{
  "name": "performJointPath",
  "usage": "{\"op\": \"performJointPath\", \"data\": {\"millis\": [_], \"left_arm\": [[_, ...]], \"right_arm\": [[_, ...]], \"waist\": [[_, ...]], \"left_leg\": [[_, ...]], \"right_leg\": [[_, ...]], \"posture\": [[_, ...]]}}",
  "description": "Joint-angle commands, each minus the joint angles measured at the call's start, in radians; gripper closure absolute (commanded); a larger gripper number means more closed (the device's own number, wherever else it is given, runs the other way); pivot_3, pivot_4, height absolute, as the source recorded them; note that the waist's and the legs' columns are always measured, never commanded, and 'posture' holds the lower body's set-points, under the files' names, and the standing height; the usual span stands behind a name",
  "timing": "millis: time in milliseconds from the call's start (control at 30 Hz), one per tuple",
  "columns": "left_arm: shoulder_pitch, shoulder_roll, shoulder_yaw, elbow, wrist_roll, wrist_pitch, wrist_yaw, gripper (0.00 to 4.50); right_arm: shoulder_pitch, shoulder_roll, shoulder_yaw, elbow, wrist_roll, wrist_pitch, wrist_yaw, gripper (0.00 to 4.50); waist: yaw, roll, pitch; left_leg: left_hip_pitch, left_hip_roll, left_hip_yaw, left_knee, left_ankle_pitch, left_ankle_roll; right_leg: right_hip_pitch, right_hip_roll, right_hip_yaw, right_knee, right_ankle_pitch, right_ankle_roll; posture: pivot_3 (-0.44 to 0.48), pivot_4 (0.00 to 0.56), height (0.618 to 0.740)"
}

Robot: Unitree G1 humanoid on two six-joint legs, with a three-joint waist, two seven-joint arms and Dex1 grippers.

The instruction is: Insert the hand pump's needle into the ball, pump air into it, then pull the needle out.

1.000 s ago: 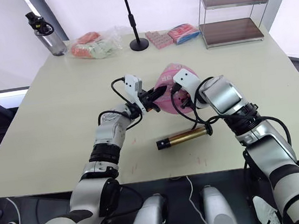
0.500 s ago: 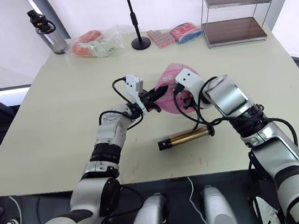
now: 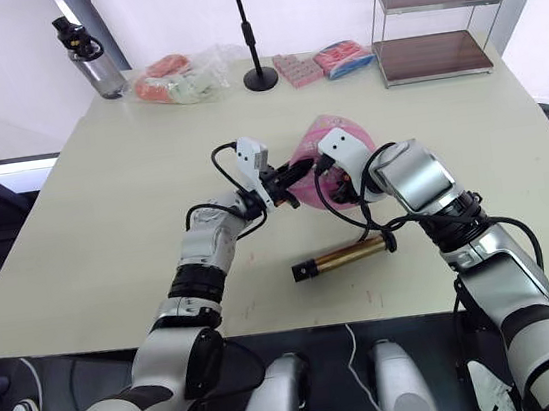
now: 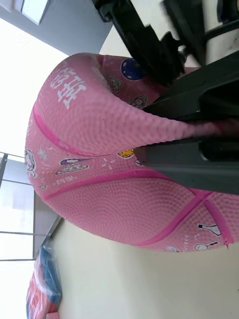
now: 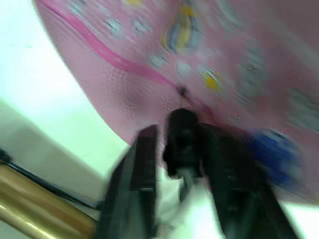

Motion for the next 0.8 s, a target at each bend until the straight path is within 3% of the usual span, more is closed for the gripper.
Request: {"op": "performJointPath", "data": {"millis": [33,800], "left_arm": [[0.008,-0.027,-0.065,0.017,0.012,0.014,-0.03,4.5],[0.0,-0.023,-0.067,0.038,0.007,-0.009,-0.027,4.5]], "right_arm": [[-0.007,-0.02,-0.004,-0.034,0.015,-0.012,0.011,1.5],[0.228,-0.107,-0.249,-0.289,0.133,-0.139,-0.031,1.5]], "waist": [[0.007,0.0,0.0],[0.017,0.0,0.0]], "left_leg": [[0.0,0.0,0.0,0.0,0.0,0.0],[-0.001,-0.002,-0.001,-0.004,0.0,0.0]], "right_leg": [[0.0,0.0,0.0,-0.001,0.0,-0.001],[0.0,-0.002,-0.002,-0.004,0.0,-0.001]], "posture": [[0.0,0.15,0.731],[0.0,0.15,0.731]]}}
